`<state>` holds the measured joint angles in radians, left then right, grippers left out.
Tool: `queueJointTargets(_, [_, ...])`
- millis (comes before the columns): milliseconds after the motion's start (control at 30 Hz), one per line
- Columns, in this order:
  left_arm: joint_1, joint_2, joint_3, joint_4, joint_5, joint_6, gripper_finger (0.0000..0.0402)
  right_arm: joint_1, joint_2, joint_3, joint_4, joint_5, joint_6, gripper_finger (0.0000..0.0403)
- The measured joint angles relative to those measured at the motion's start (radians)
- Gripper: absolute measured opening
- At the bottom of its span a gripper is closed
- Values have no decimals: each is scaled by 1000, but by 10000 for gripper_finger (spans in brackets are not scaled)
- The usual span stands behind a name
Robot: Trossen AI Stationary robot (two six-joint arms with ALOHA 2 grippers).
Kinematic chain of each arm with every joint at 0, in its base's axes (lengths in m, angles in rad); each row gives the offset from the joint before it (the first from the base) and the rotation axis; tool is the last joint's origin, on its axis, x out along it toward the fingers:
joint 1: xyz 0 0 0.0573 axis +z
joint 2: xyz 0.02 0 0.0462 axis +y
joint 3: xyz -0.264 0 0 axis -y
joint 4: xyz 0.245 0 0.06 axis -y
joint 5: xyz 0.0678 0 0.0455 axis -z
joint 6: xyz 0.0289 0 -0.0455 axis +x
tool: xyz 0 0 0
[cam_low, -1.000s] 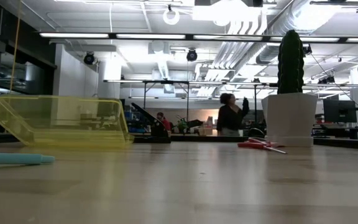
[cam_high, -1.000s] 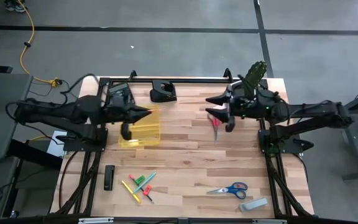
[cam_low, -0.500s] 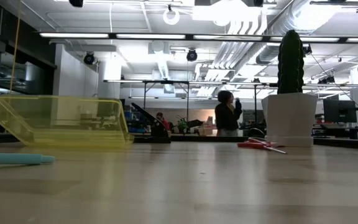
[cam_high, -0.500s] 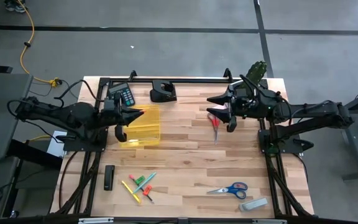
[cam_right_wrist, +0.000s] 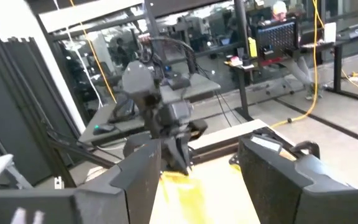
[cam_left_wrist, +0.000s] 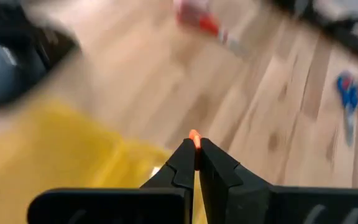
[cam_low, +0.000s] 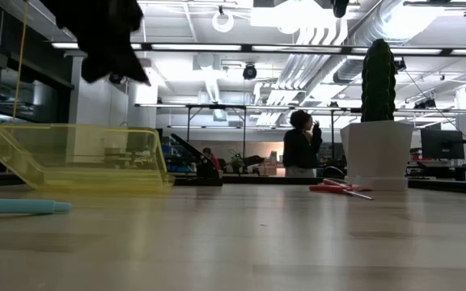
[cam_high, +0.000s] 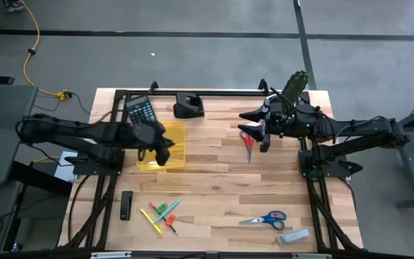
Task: Pack school essentials
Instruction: Put the orange pencil top eraser into the yellow supply box
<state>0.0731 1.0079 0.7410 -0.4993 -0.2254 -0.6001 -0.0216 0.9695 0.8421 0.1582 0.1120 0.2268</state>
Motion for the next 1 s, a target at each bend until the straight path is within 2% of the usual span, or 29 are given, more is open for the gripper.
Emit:
queueJointTargets(167, [27, 138, 0, -5, 126, -42, 0, 0, 0, 0, -8, 0, 0, 208])
queueJointTargets(400, [45, 268, 0, 18, 198, -108, 0, 0, 0, 0, -19, 0, 9, 208])
queueJointTargets(767, [45, 342, 0, 53, 244, -148, 2, 0, 0, 0, -21, -1, 19, 208])
queueJointTargets(1000, [44, 334, 0, 86, 235, -132, 34, 0, 0, 0, -25, -1, 19, 208])
